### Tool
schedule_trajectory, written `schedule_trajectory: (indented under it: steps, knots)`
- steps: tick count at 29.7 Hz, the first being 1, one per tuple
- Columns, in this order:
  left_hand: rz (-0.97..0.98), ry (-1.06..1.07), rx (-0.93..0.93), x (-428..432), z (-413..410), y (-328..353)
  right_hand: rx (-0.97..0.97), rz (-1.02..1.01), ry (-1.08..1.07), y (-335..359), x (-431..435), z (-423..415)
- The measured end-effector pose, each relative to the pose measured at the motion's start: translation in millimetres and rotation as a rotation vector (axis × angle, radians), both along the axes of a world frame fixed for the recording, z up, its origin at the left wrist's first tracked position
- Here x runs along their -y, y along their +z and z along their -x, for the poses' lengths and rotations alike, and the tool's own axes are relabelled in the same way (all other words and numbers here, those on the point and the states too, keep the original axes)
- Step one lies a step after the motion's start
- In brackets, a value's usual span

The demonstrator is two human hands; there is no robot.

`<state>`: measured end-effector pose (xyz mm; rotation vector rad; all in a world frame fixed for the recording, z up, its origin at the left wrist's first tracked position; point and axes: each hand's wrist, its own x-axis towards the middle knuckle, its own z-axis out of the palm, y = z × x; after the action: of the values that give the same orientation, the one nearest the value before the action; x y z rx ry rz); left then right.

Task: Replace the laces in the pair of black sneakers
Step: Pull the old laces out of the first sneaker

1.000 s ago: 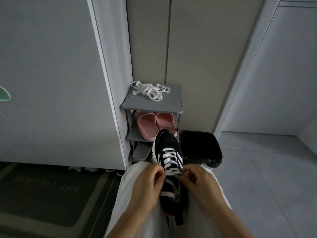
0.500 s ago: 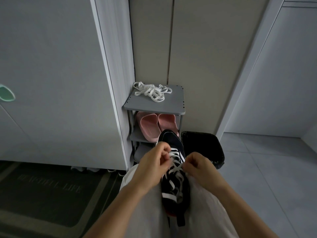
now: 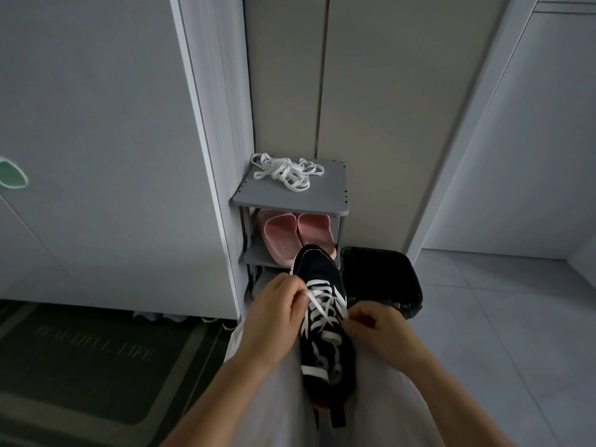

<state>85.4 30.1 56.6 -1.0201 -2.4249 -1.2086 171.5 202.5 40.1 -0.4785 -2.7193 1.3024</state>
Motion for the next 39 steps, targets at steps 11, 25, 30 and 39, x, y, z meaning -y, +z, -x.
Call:
schedule_trajectory:
  steps: [11, 25, 30, 39]
  knots:
    - [0.306, 0.031, 0.185, 7, -13, -29, -0.056, 0.187, -0.150, -1, -6, 2]
    - [0.534, 0.067, 0.255, 12, -6, -17, 0.125, -0.099, 0.027, -6, -4, -3]
    - [0.223, 0.111, 0.357, -1, -21, -19, 0.067, 0.008, -0.077, -12, -2, -3]
    - [-0.284, 0.263, 0.503, 41, 45, 32, -0.346, 0.597, -0.414, 37, -42, -2]
